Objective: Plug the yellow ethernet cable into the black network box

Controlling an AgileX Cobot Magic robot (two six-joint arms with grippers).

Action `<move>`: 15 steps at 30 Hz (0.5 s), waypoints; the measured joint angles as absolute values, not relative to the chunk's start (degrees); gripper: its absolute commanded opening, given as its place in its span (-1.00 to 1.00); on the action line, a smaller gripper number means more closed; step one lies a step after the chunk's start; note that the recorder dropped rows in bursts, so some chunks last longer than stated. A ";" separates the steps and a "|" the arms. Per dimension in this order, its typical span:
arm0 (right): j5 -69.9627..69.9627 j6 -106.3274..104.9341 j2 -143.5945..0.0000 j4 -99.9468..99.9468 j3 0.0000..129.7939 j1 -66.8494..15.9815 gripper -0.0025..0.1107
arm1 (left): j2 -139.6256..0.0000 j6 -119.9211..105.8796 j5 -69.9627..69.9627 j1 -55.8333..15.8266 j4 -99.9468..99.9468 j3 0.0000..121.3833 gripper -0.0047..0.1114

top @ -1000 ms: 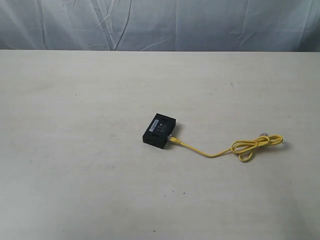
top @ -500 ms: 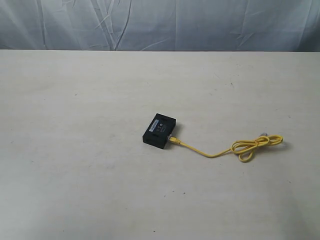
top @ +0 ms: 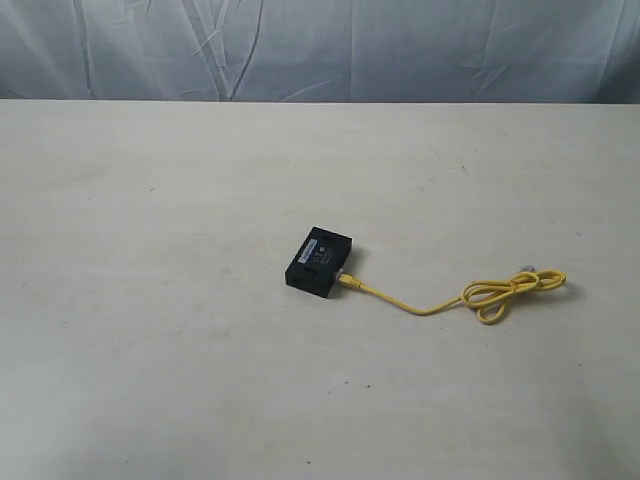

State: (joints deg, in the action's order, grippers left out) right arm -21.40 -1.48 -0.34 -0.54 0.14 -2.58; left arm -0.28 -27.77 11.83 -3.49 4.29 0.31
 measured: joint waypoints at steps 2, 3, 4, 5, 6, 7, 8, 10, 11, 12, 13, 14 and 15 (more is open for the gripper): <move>-21.40 -1.48 -0.34 -0.54 0.14 -2.58 -0.95 | -0.28 -27.77 11.93 -2.63 4.29 0.31 -0.92; -21.40 -1.48 -0.34 -0.54 0.14 -2.58 -0.95 | -0.28 -27.62 11.93 -1.88 4.29 0.31 -0.92; -21.40 -1.48 -0.34 -0.54 0.14 -2.58 -0.95 | -0.28 -27.62 11.93 -1.38 4.29 0.31 -0.92; -21.40 -1.48 -0.34 -0.54 0.14 -2.58 -0.95 | -0.28 -27.50 11.93 -0.76 4.29 0.31 -0.92; -21.40 -1.48 -0.34 -0.54 0.14 -2.58 -0.95 | -0.28 -27.50 11.93 -0.54 4.29 0.31 -0.92; -21.40 -1.48 -0.34 -0.54 0.14 -2.58 -0.95 | -0.28 -27.50 11.93 -0.42 4.29 0.31 -0.92; -21.40 -1.48 -0.34 -0.54 0.14 -2.58 -0.95 | -0.28 -27.50 11.93 -0.27 4.29 0.31 -0.92; -21.40 -1.48 -0.34 -0.54 0.14 -2.58 -0.95 | -0.28 -27.50 12.06 -0.19 4.29 0.31 -0.92; -21.40 -1.48 -0.34 -0.54 0.14 -2.58 -0.95 | -0.28 -27.50 12.31 -0.19 4.29 0.31 -0.92; -21.40 -1.48 -0.34 -0.54 0.14 -2.58 -0.95 | -0.28 -27.50 12.58 -0.19 4.29 0.31 -0.92; -21.40 -1.48 -0.34 -0.54 0.14 -2.58 -0.95 | -0.28 -27.50 12.99 -0.19 4.29 0.31 -0.92; -21.40 -1.48 -0.34 -0.54 0.14 -2.58 -0.95 | -0.28 -27.50 13.26 -0.19 4.29 0.31 -0.92; -21.40 -1.48 -0.34 -0.54 0.14 -2.58 -0.95 | -0.28 -27.50 13.35 -0.19 4.29 0.31 -0.92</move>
